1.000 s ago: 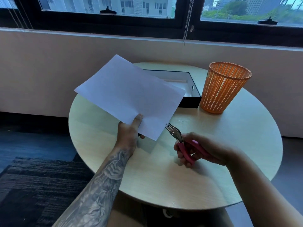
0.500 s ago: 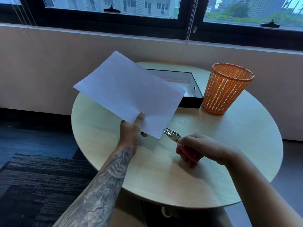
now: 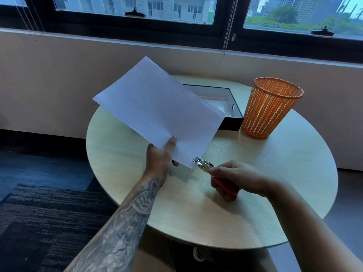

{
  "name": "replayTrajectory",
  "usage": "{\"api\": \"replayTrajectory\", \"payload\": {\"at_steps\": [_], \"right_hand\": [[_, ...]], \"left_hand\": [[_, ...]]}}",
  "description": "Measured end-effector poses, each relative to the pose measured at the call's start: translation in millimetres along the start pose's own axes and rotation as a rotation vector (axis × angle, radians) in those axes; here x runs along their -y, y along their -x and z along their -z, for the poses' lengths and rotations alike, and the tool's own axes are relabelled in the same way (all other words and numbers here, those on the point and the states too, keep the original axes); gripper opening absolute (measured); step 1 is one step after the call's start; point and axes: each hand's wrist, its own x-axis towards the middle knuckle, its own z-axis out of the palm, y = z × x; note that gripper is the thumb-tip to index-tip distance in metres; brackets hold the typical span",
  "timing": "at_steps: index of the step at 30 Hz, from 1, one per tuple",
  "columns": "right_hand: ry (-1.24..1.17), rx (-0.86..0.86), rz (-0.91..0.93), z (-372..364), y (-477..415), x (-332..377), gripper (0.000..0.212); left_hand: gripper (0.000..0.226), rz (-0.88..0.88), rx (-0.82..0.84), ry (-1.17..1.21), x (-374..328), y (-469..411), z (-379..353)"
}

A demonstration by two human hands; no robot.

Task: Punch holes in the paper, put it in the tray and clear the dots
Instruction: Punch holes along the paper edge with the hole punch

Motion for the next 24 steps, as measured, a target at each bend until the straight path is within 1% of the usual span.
{"api": "replayTrajectory", "payload": {"at_steps": [11, 15, 18, 22, 24], "right_hand": [[0.081, -0.015, 0.035, 0.7, -2.3, 0.6, 0.049], [0.126, -0.023, 0.016, 2.5, -5.1, -1.5, 0.05], [0.171, -0.043, 0.003, 5.5, -9.7, -0.5, 0.049], [0.291, -0.073, -0.011, 7.9, -18.7, 9.7, 0.049], [0.347, -0.077, -0.029, 8.6, -24.8, 15.6, 0.049]], "left_hand": [[0.016, -0.005, -0.002, -0.011, 0.2, 0.4, 0.7], [0.017, -0.012, -0.013, -0.02, -2.1, 3.1, 0.9], [0.015, -0.042, -0.053, -0.016, -2.9, 4.4, -0.1], [0.011, -0.068, -0.12, -0.007, 0.7, 1.4, 0.2], [0.013, -0.084, -0.169, -0.01, -0.5, 1.7, -0.9]]}}
